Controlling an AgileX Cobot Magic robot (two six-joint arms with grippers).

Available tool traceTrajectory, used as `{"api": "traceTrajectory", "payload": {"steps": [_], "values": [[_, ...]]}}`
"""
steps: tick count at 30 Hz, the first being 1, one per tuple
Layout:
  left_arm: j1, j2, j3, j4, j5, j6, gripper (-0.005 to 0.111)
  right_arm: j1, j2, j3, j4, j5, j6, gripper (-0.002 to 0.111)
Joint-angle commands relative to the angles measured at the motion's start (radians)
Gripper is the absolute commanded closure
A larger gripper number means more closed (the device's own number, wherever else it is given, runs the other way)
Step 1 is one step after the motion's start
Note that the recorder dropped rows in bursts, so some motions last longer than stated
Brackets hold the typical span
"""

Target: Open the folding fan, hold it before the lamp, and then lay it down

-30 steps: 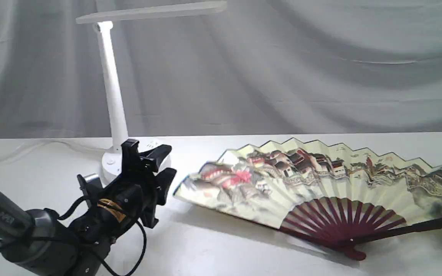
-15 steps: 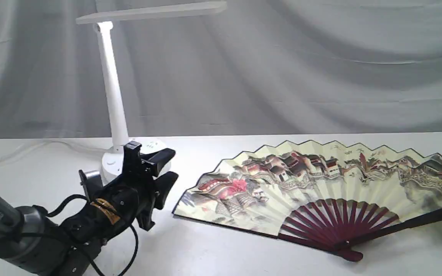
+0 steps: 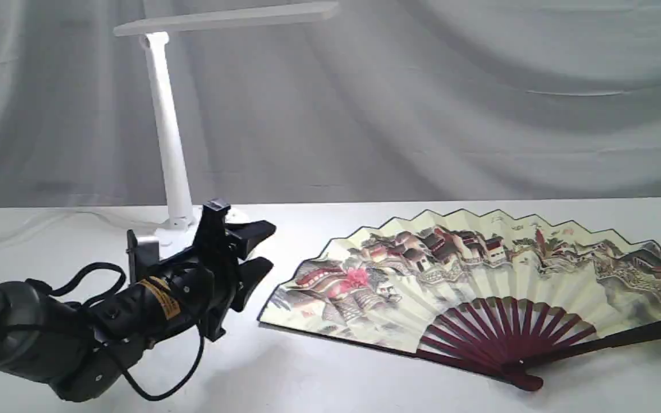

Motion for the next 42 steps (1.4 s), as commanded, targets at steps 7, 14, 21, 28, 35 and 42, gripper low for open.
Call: {"api": "traceTrajectory", "payload": {"steps": [7,14,21,28,35,42], "values": [[0.004,-0.158,-0.002,0.112,0.355,-0.097,0.058,-0.003,-0.142,-0.005,-0.239,0.046,0.183,0.053],[0.044,-0.301,-0.004,0.337,0.574,-0.211,0.063,-0.003,-0.298,-0.005,-0.432,0.080,0.381,0.053],[0.128,-0.447,-0.006,0.658,0.667,-0.406,0.082,-0.003,-0.440,-0.005,-0.566,0.084,0.498,0.053],[0.154,-0.536,-0.057,0.750,0.986,-0.282,0.107,0.009,-0.482,-0.005,-0.688,0.099,0.547,0.053],[0.154,-0.577,-0.099,0.749,1.345,0.062,0.107,0.151,-0.479,-0.005,-0.847,-0.054,0.543,0.065],[0.165,-0.577,-0.106,0.352,1.387,0.575,0.107,0.287,-0.479,-0.005,-0.998,-0.103,0.541,0.071]]}}
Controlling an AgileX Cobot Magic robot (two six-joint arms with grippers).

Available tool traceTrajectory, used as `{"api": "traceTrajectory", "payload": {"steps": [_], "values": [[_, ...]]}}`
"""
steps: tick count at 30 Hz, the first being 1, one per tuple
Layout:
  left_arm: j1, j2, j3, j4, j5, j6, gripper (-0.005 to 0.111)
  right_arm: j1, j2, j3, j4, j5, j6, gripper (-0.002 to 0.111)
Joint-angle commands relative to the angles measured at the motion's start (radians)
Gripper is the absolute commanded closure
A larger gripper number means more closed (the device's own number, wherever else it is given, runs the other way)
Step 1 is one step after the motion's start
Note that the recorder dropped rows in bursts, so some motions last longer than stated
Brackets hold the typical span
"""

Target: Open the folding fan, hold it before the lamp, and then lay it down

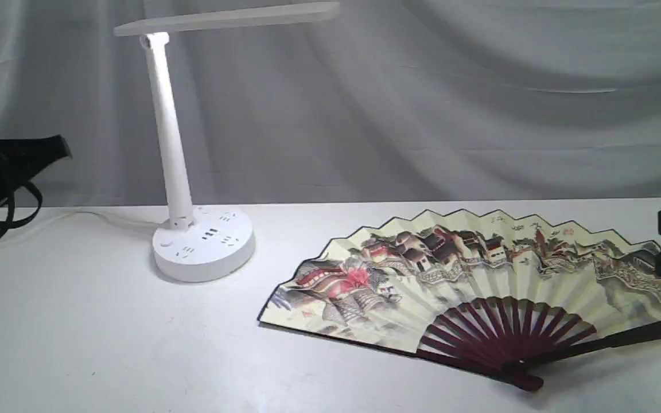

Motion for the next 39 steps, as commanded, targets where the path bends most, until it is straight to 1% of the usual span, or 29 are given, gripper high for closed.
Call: {"api": "traceTrajectory", "payload": {"steps": [1,2,4,7,10,14,19,23,26,30,33,37,39], "values": [[0.007,-0.008,-0.006,-0.250,0.036,0.339,0.107,0.051,-0.005,-0.005,-0.069,-0.019,-0.004,0.071],[0.007,-0.008,-0.006,-0.293,0.043,0.393,0.107,0.064,-0.005,-0.005,-0.074,-0.017,-0.004,0.071],[0.007,-0.008,-0.006,-0.466,0.083,0.604,0.107,0.086,-0.005,-0.005,-0.099,-0.017,0.000,0.071],[0.007,-0.008,-0.006,-0.652,0.145,0.866,0.107,0.126,-0.005,-0.005,-0.174,-0.019,0.049,0.073],[0.007,-0.008,-0.006,-0.809,0.217,1.037,0.107,0.160,-0.005,-0.005,-0.269,-0.021,0.120,0.075],[0.007,-0.012,-0.006,-0.889,0.288,1.166,0.107,0.192,-0.005,-0.005,-0.385,-0.008,0.234,0.075],[0.007,-0.055,-0.006,-0.890,0.371,1.187,0.107,0.191,-0.011,-0.005,-0.460,0.020,0.270,0.075],[0.007,-0.094,-0.006,-0.918,0.398,1.231,0.107,0.191,-0.011,-0.005,-0.582,0.064,0.384,0.076],[0.007,-0.107,-0.006,-0.950,0.419,1.256,0.107,0.191,-0.011,-0.005,-0.619,0.089,0.422,0.078],[0.007,-0.107,0.016,-0.956,0.412,1.268,0.107,0.191,-0.011,-0.005,-0.615,0.115,0.427,0.081],[0.007,-0.109,0.043,-0.958,0.377,1.268,0.107,0.191,-0.011,-0.005,-0.610,0.115,0.431,0.081],[0.007,-0.109,0.054,-0.956,0.358,1.268,0.107,0.234,-0.011,-0.005,-0.608,0.106,0.423,0.082],[0.017,-0.109,0.054,-0.960,0.358,1.268,0.107,0.283,-0.011,-0.005,-0.625,0.097,0.418,0.084]]}}
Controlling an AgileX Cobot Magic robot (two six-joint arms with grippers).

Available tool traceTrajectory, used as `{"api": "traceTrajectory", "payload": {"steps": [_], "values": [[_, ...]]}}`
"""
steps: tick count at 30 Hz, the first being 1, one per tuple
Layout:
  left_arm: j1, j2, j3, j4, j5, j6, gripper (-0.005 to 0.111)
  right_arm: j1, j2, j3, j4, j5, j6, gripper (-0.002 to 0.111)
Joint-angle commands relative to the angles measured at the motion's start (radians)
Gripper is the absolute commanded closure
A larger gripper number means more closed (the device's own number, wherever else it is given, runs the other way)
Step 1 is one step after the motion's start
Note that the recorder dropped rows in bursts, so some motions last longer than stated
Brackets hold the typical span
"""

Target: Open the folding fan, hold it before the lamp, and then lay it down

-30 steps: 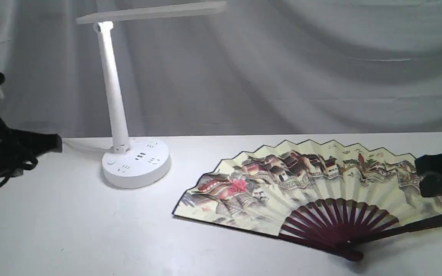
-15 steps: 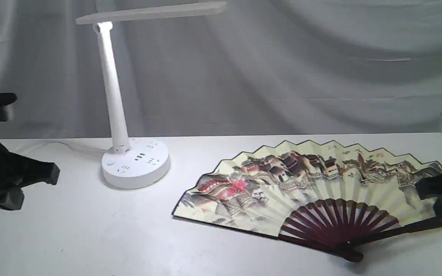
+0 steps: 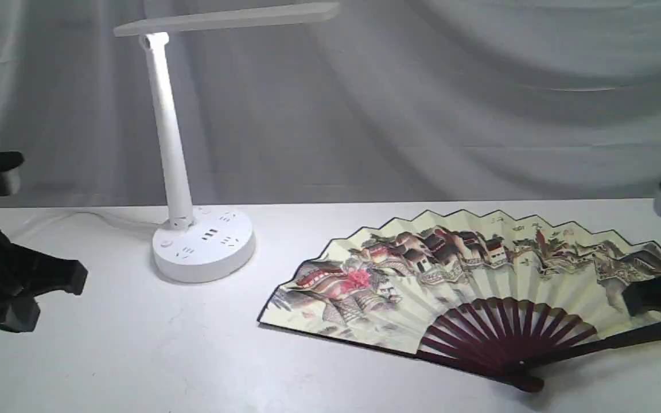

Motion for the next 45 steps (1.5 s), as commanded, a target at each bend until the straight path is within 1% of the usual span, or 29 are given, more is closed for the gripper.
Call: {"api": "traceTrajectory", "payload": {"steps": [1,3,5,6,9,12,19,21,24,25,32,36,45], "values": [[0.030,-0.007,0.004,-0.023,-0.016,0.005,0.107,0.073,-0.009,-0.005,-0.033,-0.018,-0.005,0.085],[0.063,-0.007,0.004,-0.050,-0.009,0.005,0.107,0.097,-0.009,-0.005,-0.049,-0.022,-0.003,0.086],[0.111,-0.007,0.011,-0.075,-0.021,0.022,0.107,0.102,-0.009,-0.005,-0.045,-0.022,-0.003,0.086],[0.119,-0.007,0.016,-0.075,-0.026,0.028,0.107,0.102,-0.009,-0.005,-0.040,-0.019,0.002,0.086],[0.121,-0.007,0.040,-0.061,-0.069,0.028,0.107,0.098,-0.009,-0.005,-0.053,-0.019,0.018,0.086],[0.121,-0.009,0.042,-0.068,-0.072,0.028,0.107,0.098,-0.009,-0.005,-0.059,-0.019,0.018,0.086],[0.121,-0.011,0.042,-0.025,-0.067,0.028,0.107,0.098,-0.009,-0.005,-0.088,-0.023,0.020,0.087],[0.121,-0.011,0.042,-0.012,-0.067,0.028,0.107,0.098,-0.009,-0.005,-0.098,-0.021,0.033,0.093],[0.121,-0.011,0.042,-0.008,-0.065,0.032,0.107,0.098,-0.009,-0.005,-0.115,-0.015,0.049,0.107],[0.121,-0.011,0.042,-0.008,-0.065,0.057,0.107,0.098,-0.009,-0.005,-0.115,-0.013,0.058,0.108],[0.118,-0.011,0.042,-0.008,-0.065,0.130,0.107,0.098,-0.009,-0.005,-0.115,-0.013,0.071,0.108],[0.118,-0.022,0.042,-0.008,-0.065,0.124,0.107,0.098,-0.009,-0.005,-0.115,-0.015,0.085,0.108],[0.118,-0.136,0.042,-0.016,-0.075,0.124,0.107,0.098,-0.018,-0.005,-0.120,-0.005,0.103,0.108]]}}
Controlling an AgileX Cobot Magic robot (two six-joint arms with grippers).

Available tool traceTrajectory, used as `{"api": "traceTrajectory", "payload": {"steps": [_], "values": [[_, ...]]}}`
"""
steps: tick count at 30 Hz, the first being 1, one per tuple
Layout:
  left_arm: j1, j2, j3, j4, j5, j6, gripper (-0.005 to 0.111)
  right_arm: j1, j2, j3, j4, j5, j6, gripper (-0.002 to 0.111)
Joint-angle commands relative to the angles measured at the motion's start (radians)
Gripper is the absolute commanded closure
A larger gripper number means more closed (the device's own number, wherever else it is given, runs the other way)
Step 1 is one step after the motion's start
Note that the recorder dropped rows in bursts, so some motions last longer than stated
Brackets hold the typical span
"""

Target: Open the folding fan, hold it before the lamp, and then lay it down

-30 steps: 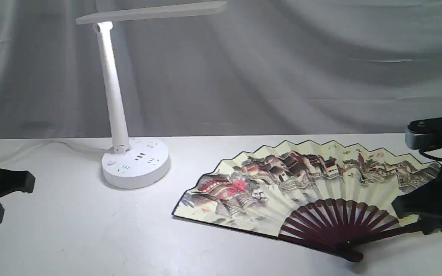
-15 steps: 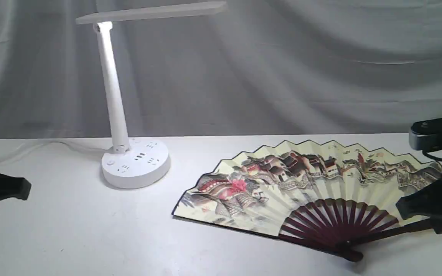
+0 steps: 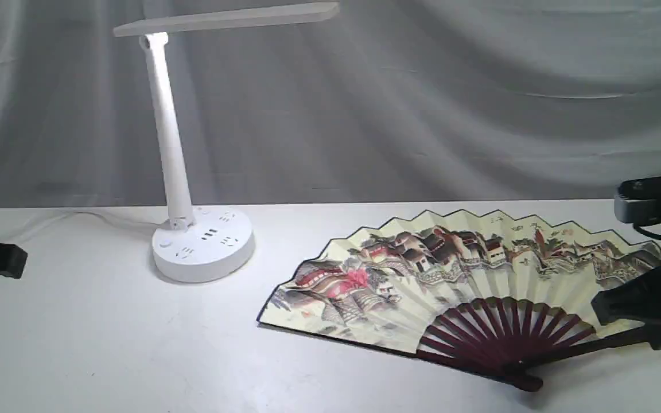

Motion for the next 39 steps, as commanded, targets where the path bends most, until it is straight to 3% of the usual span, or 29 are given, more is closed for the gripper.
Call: {"api": "traceTrajectory", "payload": {"steps": [1,18,39], "values": [[-0.001,-0.057,0.003,-0.008,-0.021,0.000,0.107,-0.002,-0.026,-0.005,-0.014,0.008,0.005,0.108],[-0.001,-0.306,0.028,-0.006,-0.031,0.000,0.107,0.000,-0.311,-0.005,-0.009,0.038,0.030,0.108],[-0.001,-0.748,0.096,-0.008,-0.112,0.000,0.107,0.000,-0.718,-0.005,-0.012,0.103,0.001,0.108]]}}
